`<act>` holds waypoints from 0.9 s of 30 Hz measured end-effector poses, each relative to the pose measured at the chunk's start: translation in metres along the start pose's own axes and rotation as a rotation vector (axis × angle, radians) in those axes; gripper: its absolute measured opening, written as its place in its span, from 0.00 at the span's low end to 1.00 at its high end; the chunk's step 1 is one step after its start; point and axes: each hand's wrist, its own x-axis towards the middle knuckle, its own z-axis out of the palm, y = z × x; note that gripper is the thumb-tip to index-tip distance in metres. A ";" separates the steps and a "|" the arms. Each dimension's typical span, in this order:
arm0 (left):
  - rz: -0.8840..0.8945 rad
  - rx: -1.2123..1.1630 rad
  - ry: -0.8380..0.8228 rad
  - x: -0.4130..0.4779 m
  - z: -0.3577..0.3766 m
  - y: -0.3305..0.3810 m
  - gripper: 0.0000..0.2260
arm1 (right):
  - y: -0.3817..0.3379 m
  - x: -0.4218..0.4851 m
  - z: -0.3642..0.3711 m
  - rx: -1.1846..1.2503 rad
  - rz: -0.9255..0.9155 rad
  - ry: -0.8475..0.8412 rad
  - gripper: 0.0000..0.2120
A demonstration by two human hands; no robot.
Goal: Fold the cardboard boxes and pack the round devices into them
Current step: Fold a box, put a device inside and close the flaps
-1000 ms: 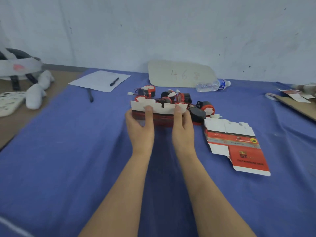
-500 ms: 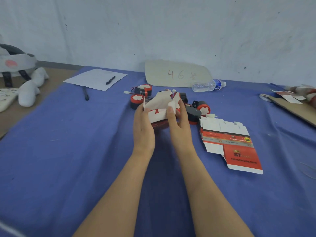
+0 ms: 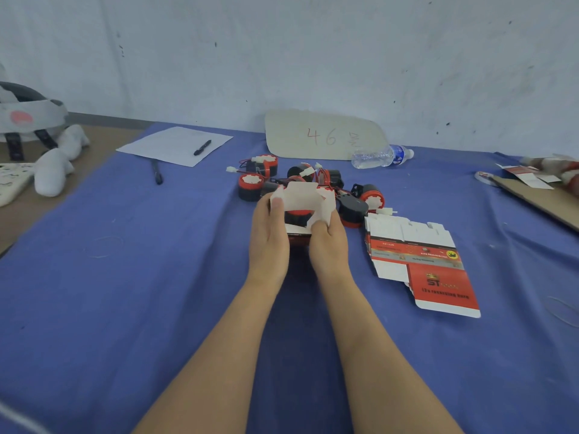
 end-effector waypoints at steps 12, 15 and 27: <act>0.058 0.063 0.007 0.000 -0.001 0.000 0.08 | 0.001 0.000 -0.001 0.069 0.043 -0.053 0.21; 0.054 0.058 0.002 0.000 0.000 0.000 0.12 | 0.000 0.001 -0.001 0.084 0.068 -0.037 0.24; 0.027 -0.026 -0.007 -0.001 -0.002 0.002 0.06 | 0.001 0.004 -0.002 0.116 0.137 -0.026 0.25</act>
